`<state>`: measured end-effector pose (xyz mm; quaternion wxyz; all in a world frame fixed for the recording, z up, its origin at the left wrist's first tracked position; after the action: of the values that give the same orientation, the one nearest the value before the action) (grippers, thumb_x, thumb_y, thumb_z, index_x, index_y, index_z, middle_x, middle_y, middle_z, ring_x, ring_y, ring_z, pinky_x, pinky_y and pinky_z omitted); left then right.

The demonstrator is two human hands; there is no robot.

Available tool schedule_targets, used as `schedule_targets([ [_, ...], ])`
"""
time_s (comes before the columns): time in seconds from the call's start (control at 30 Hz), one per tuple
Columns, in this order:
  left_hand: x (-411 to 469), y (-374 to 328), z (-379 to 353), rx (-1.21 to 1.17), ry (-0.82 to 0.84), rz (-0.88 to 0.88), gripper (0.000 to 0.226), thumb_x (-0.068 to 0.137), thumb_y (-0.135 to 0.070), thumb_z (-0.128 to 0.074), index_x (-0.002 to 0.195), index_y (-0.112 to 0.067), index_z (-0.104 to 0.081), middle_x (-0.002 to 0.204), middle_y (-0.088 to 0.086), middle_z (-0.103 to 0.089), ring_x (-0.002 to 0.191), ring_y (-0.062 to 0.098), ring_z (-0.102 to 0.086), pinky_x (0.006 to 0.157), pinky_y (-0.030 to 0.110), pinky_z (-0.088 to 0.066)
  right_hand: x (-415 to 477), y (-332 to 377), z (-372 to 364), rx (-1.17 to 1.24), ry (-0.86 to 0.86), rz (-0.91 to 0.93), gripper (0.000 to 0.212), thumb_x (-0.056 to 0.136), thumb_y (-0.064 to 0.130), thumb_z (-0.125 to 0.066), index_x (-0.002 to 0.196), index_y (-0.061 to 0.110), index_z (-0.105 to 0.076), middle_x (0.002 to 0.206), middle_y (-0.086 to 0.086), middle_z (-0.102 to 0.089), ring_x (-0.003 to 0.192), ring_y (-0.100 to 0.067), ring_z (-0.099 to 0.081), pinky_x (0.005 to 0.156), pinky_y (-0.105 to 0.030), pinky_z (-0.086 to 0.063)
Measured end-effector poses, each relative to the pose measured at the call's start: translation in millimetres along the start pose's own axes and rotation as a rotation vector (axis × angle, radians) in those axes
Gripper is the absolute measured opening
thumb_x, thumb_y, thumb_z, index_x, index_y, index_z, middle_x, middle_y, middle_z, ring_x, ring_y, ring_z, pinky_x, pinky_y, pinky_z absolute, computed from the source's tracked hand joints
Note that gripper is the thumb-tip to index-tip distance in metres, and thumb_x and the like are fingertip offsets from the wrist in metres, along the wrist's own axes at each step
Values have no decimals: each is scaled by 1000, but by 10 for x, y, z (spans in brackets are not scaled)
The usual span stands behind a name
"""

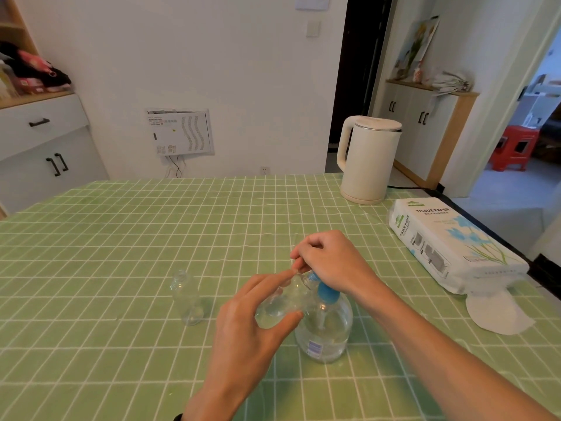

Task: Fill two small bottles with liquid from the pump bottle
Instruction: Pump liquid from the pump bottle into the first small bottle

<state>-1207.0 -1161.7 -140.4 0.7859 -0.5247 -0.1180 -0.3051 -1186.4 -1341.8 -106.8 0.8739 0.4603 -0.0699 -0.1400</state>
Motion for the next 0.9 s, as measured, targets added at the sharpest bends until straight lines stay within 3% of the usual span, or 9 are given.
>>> schedule_targets([
  [0.33,-35,52,-27,2,8,13,62,78,-20,-89,129,-48,-67,116,-27,-71,109,-3,-67,88,4,-45,6,-135,-64,72,4,-28,32,107,16,-57,85,19,-80,81,-1,-84,86,-15,-81,97,-45,-64],
  [0.9,-16,12,0,0,1,-3,60,78,-22,-89,128,-46,-68,117,-26,-71,108,0,-68,87,6,-45,8,-17,-45,63,12,26,31,107,16,-57,85,21,-79,77,5,-83,82,-11,-81,89,-34,-66],
])
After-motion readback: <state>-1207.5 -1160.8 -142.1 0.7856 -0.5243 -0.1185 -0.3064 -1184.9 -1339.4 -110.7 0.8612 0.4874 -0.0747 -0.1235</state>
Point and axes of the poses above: each hand's wrist, its own x-axis towards the middle knuckle, its own z-axis out of the back of the hand, y = z × x, the point moved 6 cm from there along x, towards the middle knuckle
